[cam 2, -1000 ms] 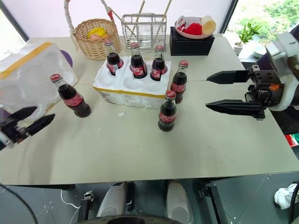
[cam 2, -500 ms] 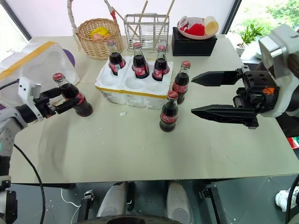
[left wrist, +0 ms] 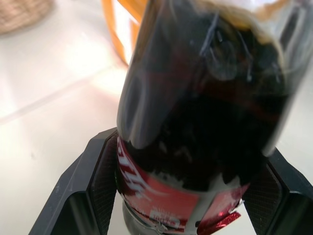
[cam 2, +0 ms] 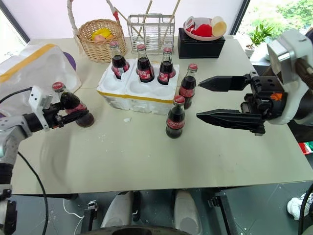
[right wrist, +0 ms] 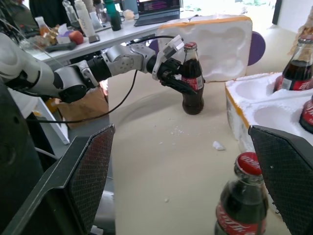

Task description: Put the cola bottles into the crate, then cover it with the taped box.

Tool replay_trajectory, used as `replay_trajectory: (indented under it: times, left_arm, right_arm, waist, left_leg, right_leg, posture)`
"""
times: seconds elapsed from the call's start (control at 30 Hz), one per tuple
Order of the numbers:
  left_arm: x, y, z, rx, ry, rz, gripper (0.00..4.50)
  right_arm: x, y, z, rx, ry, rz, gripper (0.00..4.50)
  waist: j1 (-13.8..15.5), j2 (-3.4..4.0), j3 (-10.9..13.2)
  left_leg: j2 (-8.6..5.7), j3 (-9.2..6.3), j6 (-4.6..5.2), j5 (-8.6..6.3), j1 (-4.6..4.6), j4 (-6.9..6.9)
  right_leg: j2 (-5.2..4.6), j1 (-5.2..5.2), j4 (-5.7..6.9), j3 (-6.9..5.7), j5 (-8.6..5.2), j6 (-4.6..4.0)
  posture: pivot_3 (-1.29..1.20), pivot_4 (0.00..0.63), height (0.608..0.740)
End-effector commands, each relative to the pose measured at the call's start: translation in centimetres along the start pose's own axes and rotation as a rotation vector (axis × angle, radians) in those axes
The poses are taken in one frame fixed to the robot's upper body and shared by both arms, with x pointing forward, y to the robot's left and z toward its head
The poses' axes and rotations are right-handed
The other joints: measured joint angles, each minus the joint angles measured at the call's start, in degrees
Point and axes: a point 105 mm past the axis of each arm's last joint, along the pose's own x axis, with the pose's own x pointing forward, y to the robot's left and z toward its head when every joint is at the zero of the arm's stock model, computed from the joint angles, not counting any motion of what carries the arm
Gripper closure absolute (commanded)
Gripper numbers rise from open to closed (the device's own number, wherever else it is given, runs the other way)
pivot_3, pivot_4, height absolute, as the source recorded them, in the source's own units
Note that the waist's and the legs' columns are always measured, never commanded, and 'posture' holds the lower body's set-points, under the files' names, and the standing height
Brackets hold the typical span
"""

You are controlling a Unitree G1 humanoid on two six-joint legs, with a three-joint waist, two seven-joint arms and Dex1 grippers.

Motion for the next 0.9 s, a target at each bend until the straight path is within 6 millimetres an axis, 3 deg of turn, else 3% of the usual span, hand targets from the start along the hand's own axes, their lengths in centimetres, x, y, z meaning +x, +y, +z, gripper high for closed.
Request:
replay_trajectory:
  times: [0.03,0.1,0.17,0.27,0.33,0.47,0.63,0.9]
  left_arm:
    - [-2.7,-2.5,6.5,0.031,-0.146,-0.154,1.71]
    - [-2.9,-3.6,8.7,0.027,-0.198,-0.231,1.71]
    - [-1.8,-3.5,11.0,0.045,-0.27,-0.241,1.71]
    - [0.7,-2.7,13.9,0.061,-0.363,-0.219,1.71]
    - [3.2,-1.7,14.6,0.105,-0.368,-0.174,1.71]
    - [7.4,-0.7,14.9,0.122,-0.365,-0.163,1.71]
    - [11.4,-1.1,13.7,0.151,-0.304,-0.206,1.71]
    - [13.4,-0.6,12.2,0.128,-0.268,-0.178,1.71]
  right_arm:
    - [-0.2,0.2,0.9,-0.068,-0.024,-0.043,0.0]
    - [-0.2,0.2,0.7,-0.067,-0.02,-0.056,0.0]
    - [-0.2,0.2,0.5,-0.066,-0.013,-0.059,0.0]
    - [-0.3,0.1,0.4,-0.066,-0.018,-0.075,0.0]
    - [-0.3,0.1,0.3,-0.068,-0.022,-0.088,0.0]
    - [-0.3,0.1,0.0,-0.067,-0.03,-0.119,0.0]
    - [-0.5,0.0,-0.8,-0.051,-0.035,-0.168,0.0]
    - [-0.8,-0.2,-1.5,-0.026,-0.048,-0.22,0.0]
  waist:
    - [0.1,-0.13,0.1]
    - [0.5,-0.2,0.1]
    - [1.4,-0.21,0.1]
    - [2.2,-0.22,0.1]
    - [2.1,-0.22,0.1]
    - [1.8,-0.23,0.1]
    - [1.8,-0.32,0.2]
    - [1.9,-0.35,0.2]
  left_leg:
    - [0.0,-0.01,0.0,0.0,-0.01,0.0]
    - [0.01,-0.04,-0.01,0.0,-0.05,0.03]
    - [-0.03,-0.08,-0.01,0.0,-0.06,0.1]
    - [-0.07,-0.11,-0.01,0.01,-0.05,0.3]
    - [-0.1,-0.13,0.0,0.01,-0.01,0.38]
    - [-0.12,-0.14,0.01,0.01,0.03,0.43]
    - [-0.1,-0.17,0.05,-0.01,-0.05,0.41]
    - [-0.09,-0.18,0.09,-0.03,-0.1,0.43]
  right_leg:
    - [0.0,-0.02,0.01,-0.01,-0.03,-0.06]
    - [0.01,-0.03,0.03,-0.02,-0.04,-0.07]
    - [-0.03,0.04,0.01,-0.03,-0.04,-0.07]
    - [-0.02,0.21,0.0,-0.03,0.02,0.03]
    - [-0.02,0.35,-0.05,-0.03,0.06,0.11]
    - [0.01,0.44,-0.1,-0.02,0.15,0.27]
    - [0.06,0.34,-0.1,-0.03,0.23,0.41]
    - [0.06,0.32,-0.12,-0.03,0.24,0.42]
  posture:
    - [0.0,0.15,0.74]
    - [0.0,0.15,0.74]
    - [0.0,0.15,0.74]
    - [0.0,0.15,0.74]
    - [0.0,0.15,0.74]
    - [0.0,0.15,0.74]
    - [0.0,0.15,0.74]
    - [0.0,0.15,0.74]
